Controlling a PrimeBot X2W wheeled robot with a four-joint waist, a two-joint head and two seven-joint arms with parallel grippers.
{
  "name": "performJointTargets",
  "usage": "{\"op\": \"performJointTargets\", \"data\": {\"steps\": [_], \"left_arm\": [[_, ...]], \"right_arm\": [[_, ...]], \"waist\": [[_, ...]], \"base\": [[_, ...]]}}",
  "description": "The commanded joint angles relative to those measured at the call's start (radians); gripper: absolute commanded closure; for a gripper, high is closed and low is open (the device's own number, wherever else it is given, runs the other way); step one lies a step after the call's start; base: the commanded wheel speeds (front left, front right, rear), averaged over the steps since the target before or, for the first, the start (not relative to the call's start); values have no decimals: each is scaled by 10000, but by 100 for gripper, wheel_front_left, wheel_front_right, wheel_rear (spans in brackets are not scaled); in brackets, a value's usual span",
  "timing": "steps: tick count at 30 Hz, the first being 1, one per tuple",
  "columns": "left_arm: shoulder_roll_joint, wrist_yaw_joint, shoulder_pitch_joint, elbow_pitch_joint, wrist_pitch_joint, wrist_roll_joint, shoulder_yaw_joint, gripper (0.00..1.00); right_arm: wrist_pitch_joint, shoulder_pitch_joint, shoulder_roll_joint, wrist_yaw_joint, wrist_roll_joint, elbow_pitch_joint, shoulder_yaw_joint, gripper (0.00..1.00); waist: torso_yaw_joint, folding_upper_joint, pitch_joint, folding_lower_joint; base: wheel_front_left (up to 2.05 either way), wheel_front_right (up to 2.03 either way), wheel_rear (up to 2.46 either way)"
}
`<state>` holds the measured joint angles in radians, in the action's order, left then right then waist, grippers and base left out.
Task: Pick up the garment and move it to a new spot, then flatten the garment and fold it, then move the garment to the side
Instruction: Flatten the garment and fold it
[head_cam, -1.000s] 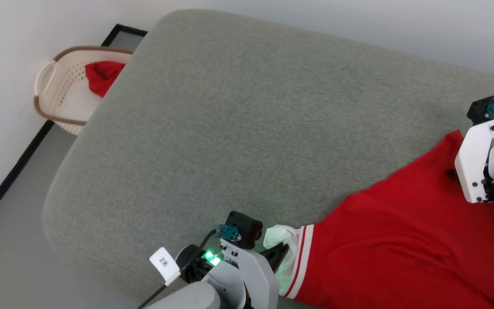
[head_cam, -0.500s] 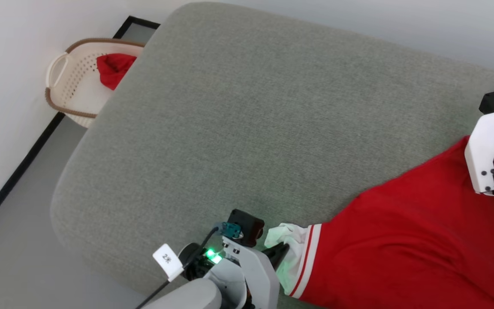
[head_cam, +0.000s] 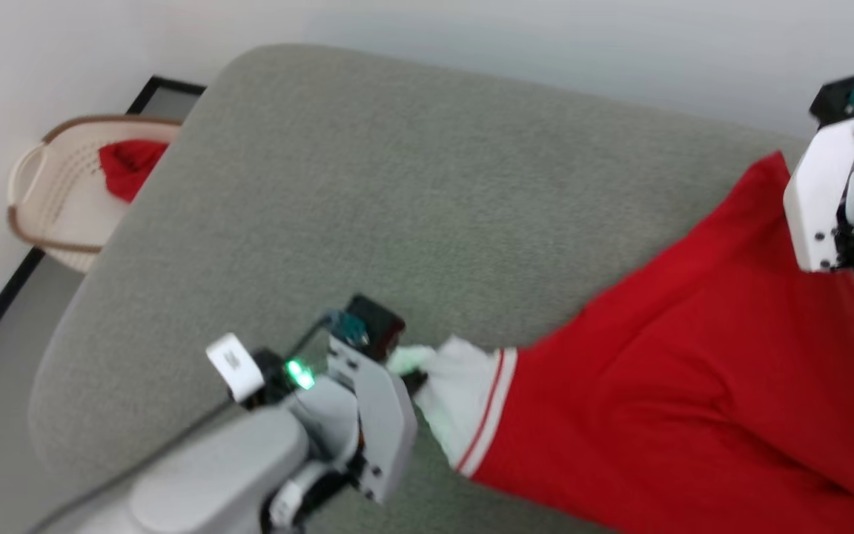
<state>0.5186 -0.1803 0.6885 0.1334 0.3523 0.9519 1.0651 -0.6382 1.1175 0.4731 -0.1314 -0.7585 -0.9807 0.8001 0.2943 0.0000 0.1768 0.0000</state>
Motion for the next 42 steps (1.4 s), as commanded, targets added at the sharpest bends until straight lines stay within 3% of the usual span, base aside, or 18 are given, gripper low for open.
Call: {"op": "performJointTargets", "data": {"steps": [1, 6, 13, 24, 34, 42], "left_arm": [[190, 86, 330, -82, 202, -127, -16, 100], [828, 509, 1611, 53, 1021, -192, -309, 100], [1075, 1379, 3773, 1575, 1461, -469, -792, 100], [96, 2393, 6916, 5531, 314, -1497, -1067, 100], [-761, 2698, 8632, 8369, -940, -2078, -948, 100], [-1218, 2754, 9608, 9551, -1713, -2347, -869, 100]], "right_arm": [[112, 174, 50, 12, -173, 108, -21, 100], [855, 646, 118, 12, -245, 386, -222, 100], [2342, 1502, 57, 12, 433, 42, -703, 100], [4740, 2736, -740, 14, 1720, -1374, -1739, 100], [5600, 3245, -1450, 14, 2142, -2212, -2118, 100], [5898, 3562, -1621, 14, 2248, -2475, -2267, 100]], "waist": [[-493, 0, -457, 0], [-994, 0, -888, 0], [-1660, 0, -1510, 0], [-2584, 0, -1943, 0], [-3118, 0, -1871, 0], [-3335, 0, -1486, 0]], "base": [[0, 0, 0], [0, 0, 0], [0, 0, 0], [0, 0, 0], [0, 0, 0], [0, 0, 0]]}}
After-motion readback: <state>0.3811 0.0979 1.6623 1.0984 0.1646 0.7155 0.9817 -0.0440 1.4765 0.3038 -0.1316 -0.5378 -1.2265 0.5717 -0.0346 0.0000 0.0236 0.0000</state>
